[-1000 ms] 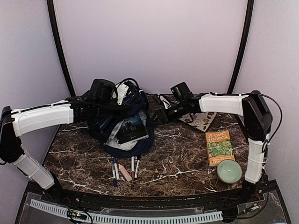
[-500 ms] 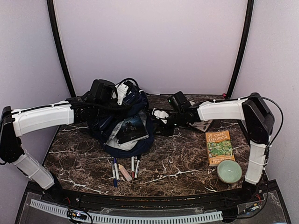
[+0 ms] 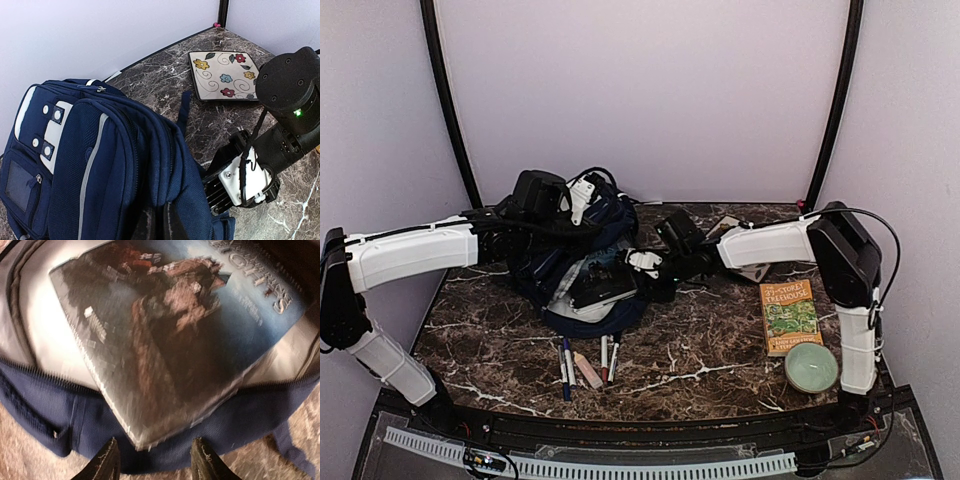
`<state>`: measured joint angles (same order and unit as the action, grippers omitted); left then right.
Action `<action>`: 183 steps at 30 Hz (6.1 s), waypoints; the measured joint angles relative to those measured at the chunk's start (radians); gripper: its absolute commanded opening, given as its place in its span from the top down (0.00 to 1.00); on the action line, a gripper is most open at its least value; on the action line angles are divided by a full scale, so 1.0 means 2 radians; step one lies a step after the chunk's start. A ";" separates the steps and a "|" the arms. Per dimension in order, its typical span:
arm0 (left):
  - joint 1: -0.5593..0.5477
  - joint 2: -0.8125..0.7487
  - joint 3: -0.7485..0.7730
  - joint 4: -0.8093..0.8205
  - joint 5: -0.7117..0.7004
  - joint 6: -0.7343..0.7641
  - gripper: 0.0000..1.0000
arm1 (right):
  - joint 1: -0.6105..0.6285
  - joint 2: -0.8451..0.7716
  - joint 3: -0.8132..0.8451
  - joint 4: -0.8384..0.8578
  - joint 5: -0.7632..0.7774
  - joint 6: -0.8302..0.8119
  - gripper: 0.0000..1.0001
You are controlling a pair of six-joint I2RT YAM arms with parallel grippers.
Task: Pack the student bag
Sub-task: Adjust the book in the largest pocket of the bag, then move the book to the center of the board, then rotate the book at the center of the board.
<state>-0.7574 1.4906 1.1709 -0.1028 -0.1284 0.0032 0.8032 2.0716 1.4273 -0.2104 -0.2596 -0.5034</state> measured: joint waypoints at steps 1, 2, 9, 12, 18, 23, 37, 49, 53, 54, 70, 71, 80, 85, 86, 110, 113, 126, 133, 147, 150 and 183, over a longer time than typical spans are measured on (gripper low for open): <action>0.000 0.000 0.000 0.000 0.000 0.000 1.00 | 0.003 0.003 0.005 0.001 0.005 0.000 0.52; 0.000 0.000 0.000 0.000 0.000 0.000 1.00 | 0.006 0.006 0.012 0.002 0.010 0.000 0.53; 0.000 0.000 0.000 0.000 0.000 0.000 1.00 | 0.017 0.047 0.053 0.017 0.035 0.011 0.60; 0.000 0.000 0.000 0.000 0.000 0.000 1.00 | 0.017 0.063 0.072 0.025 0.043 0.027 0.60; 0.000 0.000 0.000 0.000 0.001 0.000 1.00 | 0.015 0.108 0.135 0.047 0.069 0.070 0.61; 0.000 0.000 0.000 0.000 0.000 0.000 1.00 | 0.012 0.133 0.167 0.050 0.074 0.095 0.61; 0.000 -0.001 -0.010 0.006 -0.002 -0.001 1.00 | 0.009 0.011 0.008 0.063 0.050 0.102 0.45; 0.002 -0.010 -0.051 0.040 0.007 -0.008 1.00 | -0.161 -0.175 -0.077 -0.073 -0.009 0.110 0.47; 0.003 -0.004 -0.060 0.049 0.018 -0.015 1.00 | -0.264 -0.218 -0.113 -0.124 -0.016 0.113 0.48; 0.003 0.000 -0.061 0.051 0.021 -0.017 1.00 | -0.292 -0.229 -0.121 -0.138 -0.018 0.112 0.49; 0.003 0.074 -0.073 0.089 0.077 -0.049 1.00 | -0.548 -0.189 -0.133 -0.301 -0.069 0.007 0.55; 0.003 0.076 -0.073 0.089 0.079 -0.051 1.00 | -0.549 -0.180 -0.133 -0.311 -0.077 -0.001 0.55; 0.003 0.081 -0.074 0.092 0.087 -0.062 1.00 | -0.548 -0.144 -0.127 -0.335 -0.116 -0.026 0.61; 0.003 0.081 -0.074 0.092 0.087 -0.062 1.00 | -0.548 -0.126 -0.120 -0.337 -0.135 -0.035 0.86; 0.003 0.081 -0.074 0.092 0.087 -0.063 1.00 | -0.548 -0.123 -0.118 -0.339 -0.139 -0.037 0.87; 0.003 0.084 -0.075 0.093 0.090 -0.066 1.00 | -0.479 -0.074 -0.120 -0.320 -0.240 -0.002 1.00; 0.003 0.084 -0.076 0.093 0.090 -0.065 1.00 | -0.451 -0.070 -0.120 -0.296 -0.250 0.027 1.00; 0.003 0.083 -0.076 0.091 0.085 -0.065 0.86 | -0.405 -0.052 -0.066 -0.222 -0.258 0.124 0.72; 0.003 0.075 -0.076 0.068 0.070 -0.064 0.64 | -0.421 -0.093 -0.077 -0.287 -0.193 0.050 0.51; 0.003 0.060 -0.076 0.055 0.067 -0.083 0.58 | -0.446 -0.122 -0.128 -0.430 -0.111 -0.100 0.52; -0.003 0.060 -0.075 0.050 0.073 -0.094 0.57 | -0.432 -0.109 -0.128 -0.434 -0.107 -0.103 0.56; -0.164 0.252 0.037 0.044 0.193 -0.011 0.69 | -0.272 -0.054 -0.051 -0.352 -0.146 0.090 0.51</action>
<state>-1.0855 1.9953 1.2453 -0.0139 0.2573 -0.0196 0.2588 1.9644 1.3258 -0.9138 -0.5522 -0.3233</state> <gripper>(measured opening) 0.276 0.484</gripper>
